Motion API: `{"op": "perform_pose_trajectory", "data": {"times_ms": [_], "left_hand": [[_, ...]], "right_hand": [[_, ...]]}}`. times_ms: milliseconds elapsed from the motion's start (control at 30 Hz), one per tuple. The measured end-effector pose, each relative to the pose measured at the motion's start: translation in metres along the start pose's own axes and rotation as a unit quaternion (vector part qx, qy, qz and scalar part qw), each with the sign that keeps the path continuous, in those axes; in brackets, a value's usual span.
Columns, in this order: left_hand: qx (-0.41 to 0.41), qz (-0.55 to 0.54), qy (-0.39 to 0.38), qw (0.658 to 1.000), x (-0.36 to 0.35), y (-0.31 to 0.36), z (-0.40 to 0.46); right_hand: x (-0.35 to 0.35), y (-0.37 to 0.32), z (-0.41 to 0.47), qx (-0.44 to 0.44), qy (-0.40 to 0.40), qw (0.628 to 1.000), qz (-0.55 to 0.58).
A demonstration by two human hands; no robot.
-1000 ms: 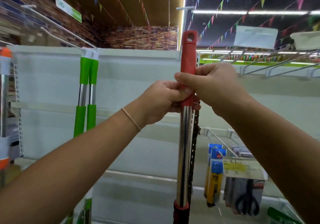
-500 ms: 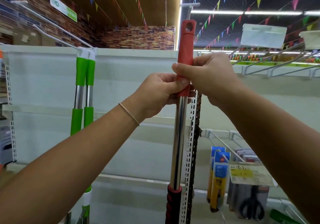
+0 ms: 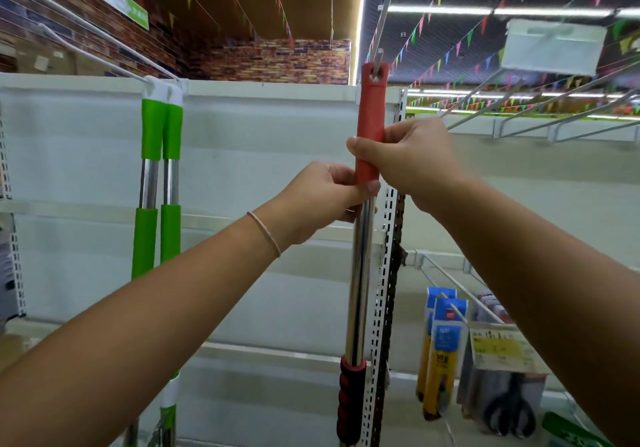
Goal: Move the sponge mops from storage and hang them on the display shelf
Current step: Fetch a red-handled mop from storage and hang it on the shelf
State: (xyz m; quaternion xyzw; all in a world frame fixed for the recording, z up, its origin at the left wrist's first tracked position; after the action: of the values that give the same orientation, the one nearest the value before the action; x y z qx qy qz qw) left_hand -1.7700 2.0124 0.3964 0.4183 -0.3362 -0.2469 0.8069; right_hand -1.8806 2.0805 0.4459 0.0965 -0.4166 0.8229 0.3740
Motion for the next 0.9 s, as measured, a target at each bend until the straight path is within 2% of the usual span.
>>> {"op": "perform_pose_trajectory", "data": {"times_ms": [433,900], "left_hand": [[0.023,0.018,0.045,0.999,0.010,-0.028,0.056],[0.059,0.010,0.065,0.996,0.028,-0.056,0.107]], "right_hand": [[-0.005,0.037,0.054,-0.089,-0.015,0.992,-0.090],[-0.021,0.069,0.102,-0.146,0.000,0.984,-0.105]]}}
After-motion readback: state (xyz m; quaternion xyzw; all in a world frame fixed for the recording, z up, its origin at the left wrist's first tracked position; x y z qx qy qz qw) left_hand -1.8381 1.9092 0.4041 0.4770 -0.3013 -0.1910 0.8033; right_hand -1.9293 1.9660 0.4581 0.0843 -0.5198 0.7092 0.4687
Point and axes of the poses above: each hand's wrist, its own z-axis towards the middle knuckle, its own x-axis out of the back of the hand, y = z × x, the point moved 5 cm from there along z, towards the middle knuckle, and after that the axes turned 14 degrees about -y, right-handed, at the moved point
